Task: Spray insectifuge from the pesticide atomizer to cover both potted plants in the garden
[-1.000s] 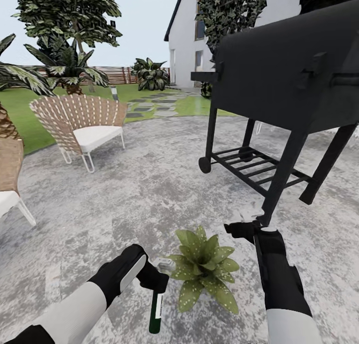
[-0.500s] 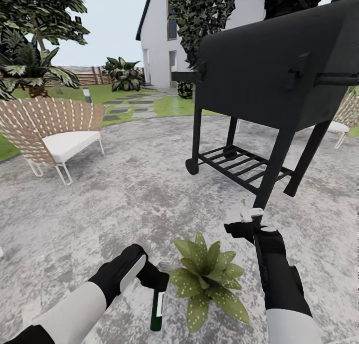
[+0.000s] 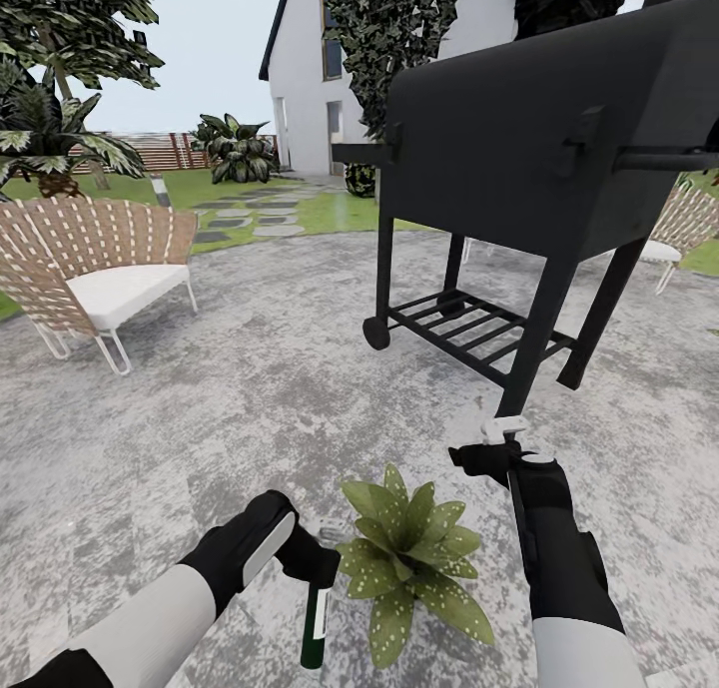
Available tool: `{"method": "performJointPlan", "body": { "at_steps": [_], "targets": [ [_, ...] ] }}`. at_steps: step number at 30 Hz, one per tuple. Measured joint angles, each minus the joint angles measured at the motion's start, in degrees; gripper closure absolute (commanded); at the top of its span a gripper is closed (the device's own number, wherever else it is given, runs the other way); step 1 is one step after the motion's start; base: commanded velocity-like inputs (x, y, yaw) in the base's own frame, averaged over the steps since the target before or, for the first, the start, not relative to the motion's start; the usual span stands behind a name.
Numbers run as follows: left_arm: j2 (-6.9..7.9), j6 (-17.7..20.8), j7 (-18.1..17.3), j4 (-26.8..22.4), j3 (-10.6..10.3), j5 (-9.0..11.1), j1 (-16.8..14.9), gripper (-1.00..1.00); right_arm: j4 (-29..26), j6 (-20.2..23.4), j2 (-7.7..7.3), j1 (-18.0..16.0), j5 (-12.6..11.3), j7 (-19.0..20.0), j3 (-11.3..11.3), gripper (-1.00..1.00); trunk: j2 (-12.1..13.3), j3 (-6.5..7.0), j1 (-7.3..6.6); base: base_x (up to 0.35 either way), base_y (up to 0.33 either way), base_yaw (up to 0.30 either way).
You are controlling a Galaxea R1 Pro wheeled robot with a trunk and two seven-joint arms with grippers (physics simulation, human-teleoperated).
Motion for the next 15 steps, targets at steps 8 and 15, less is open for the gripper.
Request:
{"method": "performJointPlan", "body": {
  "at_steps": [8,15],
  "targets": [
    [0.09,-0.21,-0.02,-0.01,0.07,-0.02,0.0,1.0,0.07,0.15,0.0,0.01,0.0,0.0,-0.04,-1.0,0.0,0.0,0.0,0.0,0.0,0.0],
    [0.09,-0.21,0.01,-0.01,0.09,-0.06,0.0,1.0,-0.09,-0.29,0.0,0.01,0.04,-0.06,-1.52,-1.0,0.0,0.0,0.0,0.041,0.085,-0.001]
  ]
}}
